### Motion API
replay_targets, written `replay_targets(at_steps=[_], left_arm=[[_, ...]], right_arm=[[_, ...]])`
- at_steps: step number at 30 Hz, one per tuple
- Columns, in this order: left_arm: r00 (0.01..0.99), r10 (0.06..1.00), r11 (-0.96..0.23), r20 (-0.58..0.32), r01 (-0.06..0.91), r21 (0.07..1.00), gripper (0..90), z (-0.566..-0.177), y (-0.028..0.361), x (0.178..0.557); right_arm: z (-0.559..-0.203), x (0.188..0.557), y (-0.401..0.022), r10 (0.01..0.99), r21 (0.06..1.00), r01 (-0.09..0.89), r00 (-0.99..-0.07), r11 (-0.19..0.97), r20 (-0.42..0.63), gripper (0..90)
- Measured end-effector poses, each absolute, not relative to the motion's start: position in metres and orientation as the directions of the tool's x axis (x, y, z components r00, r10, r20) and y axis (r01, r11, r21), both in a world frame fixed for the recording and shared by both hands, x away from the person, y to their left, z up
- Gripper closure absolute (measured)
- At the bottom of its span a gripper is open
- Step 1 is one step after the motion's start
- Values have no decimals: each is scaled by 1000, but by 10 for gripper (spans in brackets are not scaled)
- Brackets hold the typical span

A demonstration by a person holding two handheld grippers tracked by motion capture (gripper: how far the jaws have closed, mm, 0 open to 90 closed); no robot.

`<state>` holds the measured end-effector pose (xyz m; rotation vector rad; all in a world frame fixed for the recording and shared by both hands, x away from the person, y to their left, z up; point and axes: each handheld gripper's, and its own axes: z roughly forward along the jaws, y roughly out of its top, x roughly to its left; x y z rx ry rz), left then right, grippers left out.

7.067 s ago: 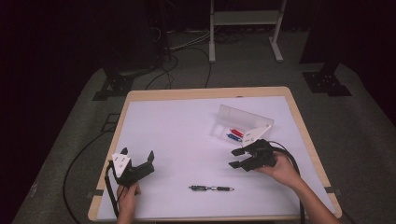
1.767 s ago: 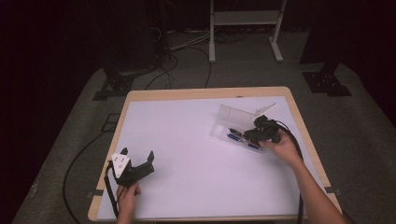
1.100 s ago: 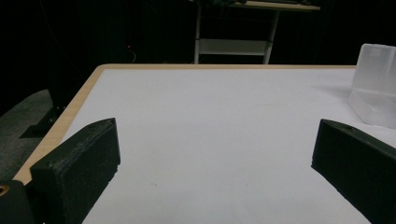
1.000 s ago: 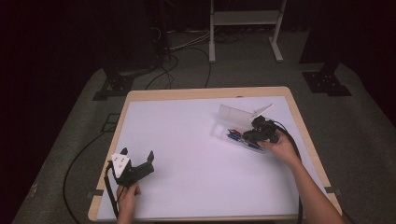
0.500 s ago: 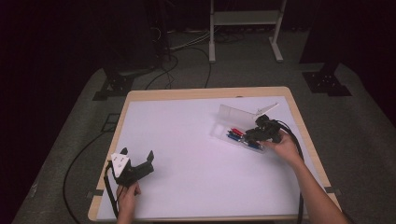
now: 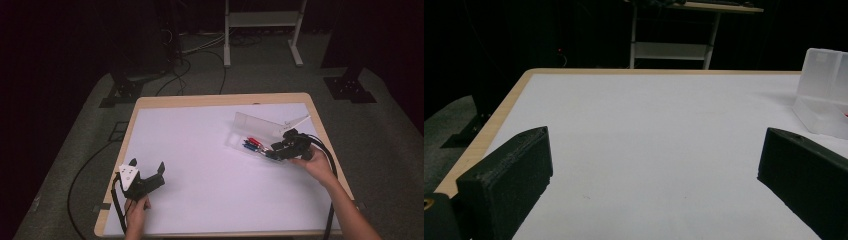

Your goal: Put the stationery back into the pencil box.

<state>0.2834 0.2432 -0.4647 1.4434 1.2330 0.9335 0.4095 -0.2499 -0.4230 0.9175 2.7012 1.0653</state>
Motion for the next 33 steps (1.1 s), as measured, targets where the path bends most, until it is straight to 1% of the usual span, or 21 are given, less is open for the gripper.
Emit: replay_targets(at_steps=[6, 14, 23, 33], left_arm=[[188, 982, -7, -36, 224, 975, 3, -465, 242, 283], [188, 981, -5, -38, 224, 975, 4, -465, 242, 283], [189, 981, -9, -34, 224, 975, 4, -465, 242, 283], [189, 981, -13, -31, 226, 974, 4, -465, 242, 283]], right_arm=[[-423, 401, -260, 564, 655, 508, -813, 560, 148, 525], [-423, 391, -265, 555, 663, 491, -821, 565, 135, 489], [-421, 377, -266, 529, 674, 464, -839, 575, 127, 470], [-424, 364, -278, 531, 687, 470, -835, 554, 143, 449]])
